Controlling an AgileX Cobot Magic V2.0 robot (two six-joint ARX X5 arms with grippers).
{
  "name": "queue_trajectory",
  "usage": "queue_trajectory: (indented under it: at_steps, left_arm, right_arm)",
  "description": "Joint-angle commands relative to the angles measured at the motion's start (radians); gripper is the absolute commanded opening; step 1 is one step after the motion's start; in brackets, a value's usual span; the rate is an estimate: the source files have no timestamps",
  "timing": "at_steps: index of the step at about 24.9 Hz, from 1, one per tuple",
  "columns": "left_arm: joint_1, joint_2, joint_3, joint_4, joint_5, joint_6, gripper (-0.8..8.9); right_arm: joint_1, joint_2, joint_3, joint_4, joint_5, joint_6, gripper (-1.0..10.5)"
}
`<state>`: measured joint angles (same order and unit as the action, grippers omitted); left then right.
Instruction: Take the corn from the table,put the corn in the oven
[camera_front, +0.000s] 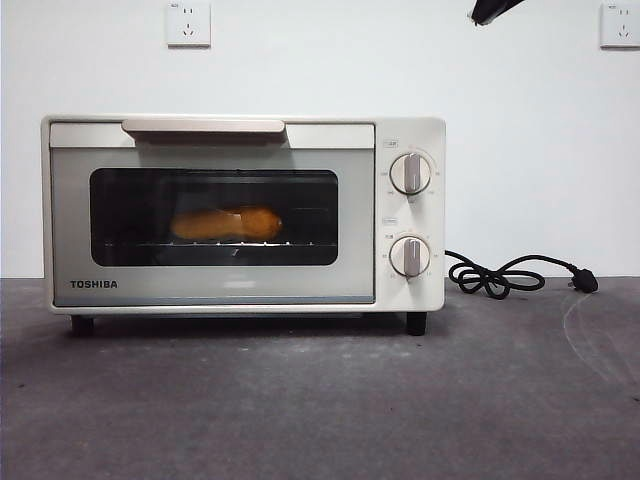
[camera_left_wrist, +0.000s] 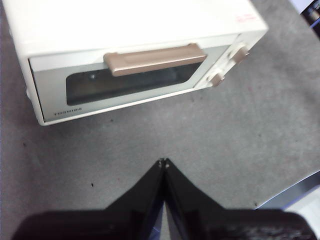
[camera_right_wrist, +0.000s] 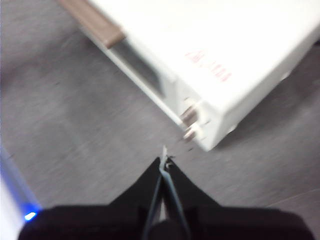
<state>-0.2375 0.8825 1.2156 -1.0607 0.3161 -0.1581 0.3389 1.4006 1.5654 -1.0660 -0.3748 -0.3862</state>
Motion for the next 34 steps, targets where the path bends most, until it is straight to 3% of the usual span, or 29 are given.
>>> queue_trajectory:
  at_steps: [1, 4, 8, 13, 17, 21, 25, 34]
  left_arm:
    - [-0.015, 0.015, -0.004, 0.030, -0.013, 0.005, -0.03]
    - [0.000, -0.020, -0.004, 0.081, -0.061, 0.030, -0.04]
    - [0.042, -0.057, -0.005, 0.200, -0.058, -0.049, -0.03]
    - [0.096, -0.150, -0.114, 0.682, -0.041, -0.050, -0.03]
    - [0.115, -0.286, -0.381, 1.160, 0.060, -0.047, -0.03]
    - [0.145, -0.410, -0.661, 1.471, 0.035, -0.046, -0.03]
    - [0.193, -0.509, -0.853, 1.538, 0.011, -0.047, -0.03]
    - [0.274, -0.715, -1.078, 1.427, -0.047, -0.045, -0.03]
  right_arm:
    - [0.000, -0.004, 0.003, 0.045, 0.019, -0.007, -0.2]
    - [0.000, -0.004, 0.003, 0.096, 0.045, -0.007, -0.2]
    - [0.000, -0.004, 0.003, 0.156, 0.077, -0.007, -0.2]
    - [0.000, -0.004, 0.003, 0.205, 0.089, -0.007, -0.2]
    - [0.000, -0.004, 0.003, 0.207, 0.089, -0.007, -0.2]
    - [0.000, -0.004, 0.003, 0.207, 0.089, -0.007, -0.2]
    - [0.000, -0.004, 0.003, 0.207, 0.089, -0.007, -0.2]
    - [0.000, -0.004, 0.003, 0.207, 0.089, -0.007, -0.2]
